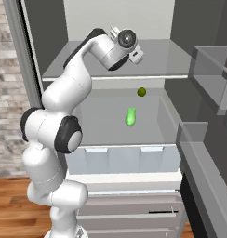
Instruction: Transport the fish and corn to the fridge. Place the fish on the rack containing meat and place the corn on the rack containing the vegetable, ensuring meats and vegetables are on different racks.
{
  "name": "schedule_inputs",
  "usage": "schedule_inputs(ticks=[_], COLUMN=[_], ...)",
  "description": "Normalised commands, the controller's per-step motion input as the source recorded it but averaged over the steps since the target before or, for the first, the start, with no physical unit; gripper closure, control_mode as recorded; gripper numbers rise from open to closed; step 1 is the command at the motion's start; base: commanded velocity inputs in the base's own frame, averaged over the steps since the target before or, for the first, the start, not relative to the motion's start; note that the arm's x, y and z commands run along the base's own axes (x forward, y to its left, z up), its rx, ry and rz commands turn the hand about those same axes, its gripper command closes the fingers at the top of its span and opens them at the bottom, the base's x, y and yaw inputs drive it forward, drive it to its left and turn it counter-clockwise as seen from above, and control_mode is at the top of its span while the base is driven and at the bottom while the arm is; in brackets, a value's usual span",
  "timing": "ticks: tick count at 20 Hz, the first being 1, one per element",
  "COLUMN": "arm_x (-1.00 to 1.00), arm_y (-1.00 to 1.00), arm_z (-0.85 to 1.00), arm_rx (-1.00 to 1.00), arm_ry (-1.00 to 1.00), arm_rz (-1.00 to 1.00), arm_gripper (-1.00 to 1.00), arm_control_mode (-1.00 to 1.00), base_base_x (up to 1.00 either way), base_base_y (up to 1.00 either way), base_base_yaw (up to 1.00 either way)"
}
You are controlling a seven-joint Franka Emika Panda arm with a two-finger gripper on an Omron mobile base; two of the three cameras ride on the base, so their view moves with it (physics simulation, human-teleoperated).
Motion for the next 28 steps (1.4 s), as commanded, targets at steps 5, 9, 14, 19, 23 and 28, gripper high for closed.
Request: schedule_inputs(ticks=[5,9,14,19,23,28], arm_x=[0.02,-0.31,-0.8,-1.0,-0.99,-1.0], arm_y=[-0.01,-0.12,-0.09,-0.19,-0.08,0.02], arm_z=[0.03,0.26,0.14,-0.05,-0.39,-0.34], arm_rx=[0.0,0.0,0.0,0.0,0.0,0.0], arm_ry=[0.01,0.29,0.23,0.01,0.0,0.03], arm_rz=[-0.03,-0.04,-0.01,0.0,0.0,0.0], arm_gripper=[-1.0,-1.0,-1.0,-1.0,-1.0,-1.0], arm_control_mode=[-1.0,-1.0,-1.0,-1.0,-1.0,-1.0], base_base_x=[0.0,0.0,0.0,0.0,0.0,0.0], base_base_y=[0.0,0.0,0.0,0.0,0.0,0.0], base_base_yaw=[0.0,0.0,0.0,0.0,0.0,0.0])
